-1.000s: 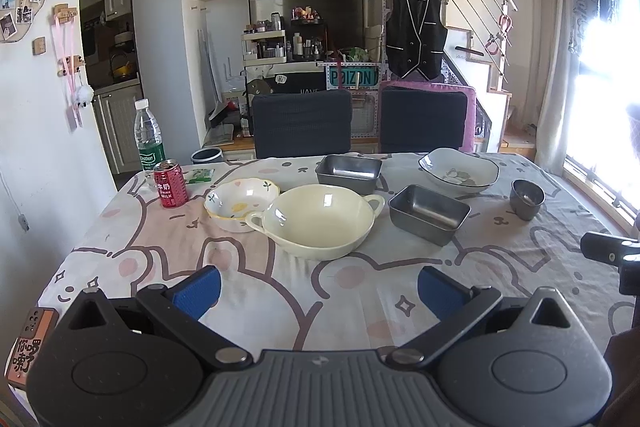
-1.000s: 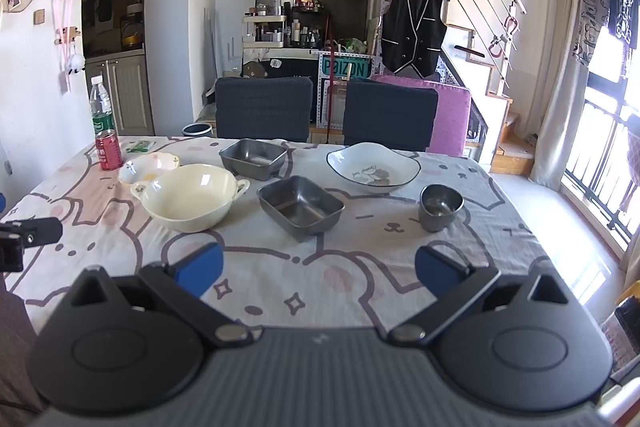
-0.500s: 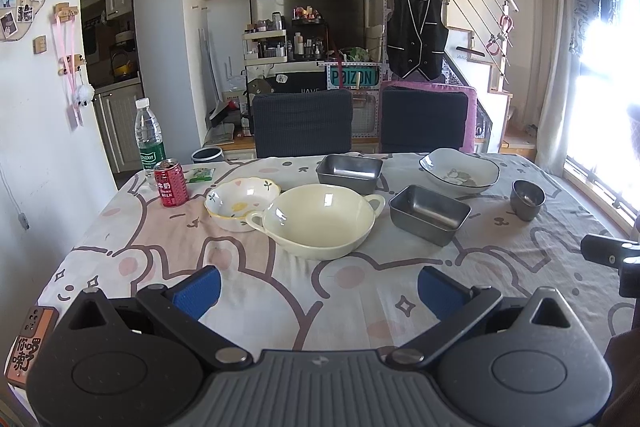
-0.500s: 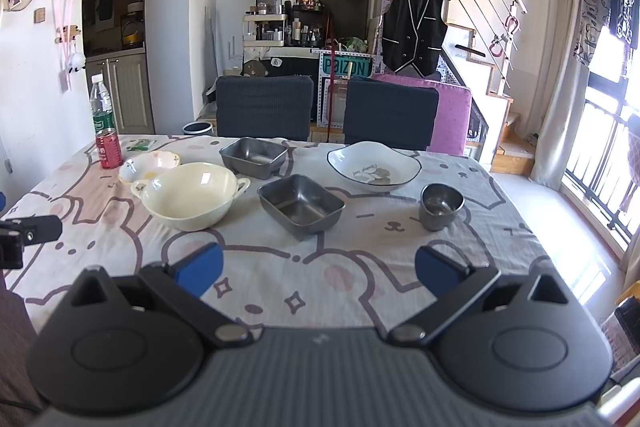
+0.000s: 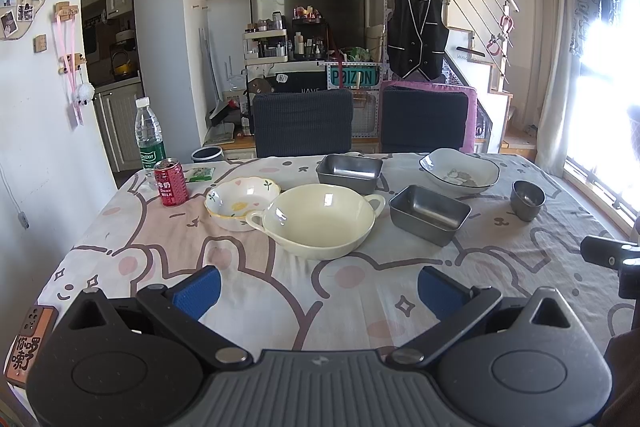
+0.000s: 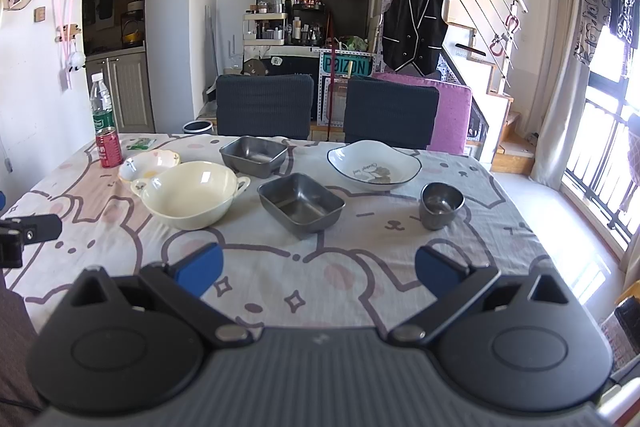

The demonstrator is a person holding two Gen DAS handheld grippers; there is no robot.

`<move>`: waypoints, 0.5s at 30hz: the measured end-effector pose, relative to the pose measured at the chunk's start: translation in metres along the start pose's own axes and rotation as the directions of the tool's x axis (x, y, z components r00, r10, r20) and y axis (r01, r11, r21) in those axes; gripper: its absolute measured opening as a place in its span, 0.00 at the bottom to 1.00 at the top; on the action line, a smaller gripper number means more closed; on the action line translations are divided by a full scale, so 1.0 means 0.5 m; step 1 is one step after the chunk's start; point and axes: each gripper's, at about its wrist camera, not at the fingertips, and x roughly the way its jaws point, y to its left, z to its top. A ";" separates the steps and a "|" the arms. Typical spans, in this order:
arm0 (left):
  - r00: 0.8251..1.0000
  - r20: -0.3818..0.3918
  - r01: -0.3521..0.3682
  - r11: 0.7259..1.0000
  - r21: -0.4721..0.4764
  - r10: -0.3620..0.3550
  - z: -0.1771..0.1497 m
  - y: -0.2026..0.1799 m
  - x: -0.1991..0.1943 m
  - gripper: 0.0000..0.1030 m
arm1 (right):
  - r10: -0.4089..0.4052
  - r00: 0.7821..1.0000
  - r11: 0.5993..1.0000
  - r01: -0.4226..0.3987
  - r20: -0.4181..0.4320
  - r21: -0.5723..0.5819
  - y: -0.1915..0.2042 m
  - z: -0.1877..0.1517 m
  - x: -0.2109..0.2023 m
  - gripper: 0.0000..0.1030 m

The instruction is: Organize plates and bowls

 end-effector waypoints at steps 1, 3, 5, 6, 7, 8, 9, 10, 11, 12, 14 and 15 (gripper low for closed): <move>1.000 0.000 0.000 1.000 0.000 0.000 0.000 0.000 0.000 1.00 | 0.000 1.000 1.000 0.000 0.000 -0.001 0.000 0.000 0.000 1.00; 1.000 0.000 0.000 1.000 0.000 0.000 0.000 0.001 0.000 1.00 | 0.000 1.000 1.000 0.000 0.000 -0.001 0.000 0.000 0.000 1.00; 1.000 0.000 0.000 1.000 -0.001 0.000 0.000 0.001 0.000 1.00 | 0.000 1.000 1.000 0.000 -0.001 -0.001 0.000 0.000 0.000 1.00; 1.000 0.000 0.000 1.000 -0.001 0.000 0.000 0.001 0.000 1.00 | 0.000 1.000 1.000 0.000 -0.001 -0.001 0.000 0.000 0.001 1.00; 1.000 0.000 0.000 1.000 -0.001 0.000 0.000 0.001 0.000 1.00 | 0.000 1.000 1.000 0.000 -0.001 -0.001 0.000 0.001 0.001 1.00; 1.000 0.000 0.000 1.000 -0.001 0.000 0.000 0.001 0.000 1.00 | -0.001 1.000 1.000 0.001 -0.001 0.000 0.001 0.001 0.003 1.00; 1.000 -0.001 0.001 1.000 -0.001 -0.001 0.000 0.002 0.000 1.00 | -0.001 1.000 1.000 0.001 -0.001 0.000 0.001 0.000 0.001 1.00; 1.000 0.000 0.001 1.000 -0.001 -0.001 0.000 0.002 0.000 1.00 | -0.001 1.000 1.000 0.001 -0.002 0.000 -0.001 -0.001 -0.002 1.00; 1.000 0.000 0.001 1.000 -0.001 -0.001 0.000 0.001 0.000 1.00 | -0.001 1.000 1.000 0.001 -0.002 0.000 0.000 -0.001 -0.002 1.00; 1.000 0.000 0.001 1.000 -0.001 -0.001 0.000 0.002 0.000 1.00 | 0.000 1.000 1.000 0.000 -0.002 -0.001 -0.001 -0.001 -0.002 1.00; 1.000 0.000 0.001 1.000 -0.001 -0.001 0.000 0.002 0.000 1.00 | 0.000 1.000 1.000 0.000 -0.002 -0.001 0.000 -0.001 -0.002 1.00; 1.000 -0.001 0.001 1.000 -0.001 -0.001 0.000 0.001 0.001 1.00 | 0.000 1.000 1.000 0.000 -0.002 -0.001 0.000 -0.001 -0.002 1.00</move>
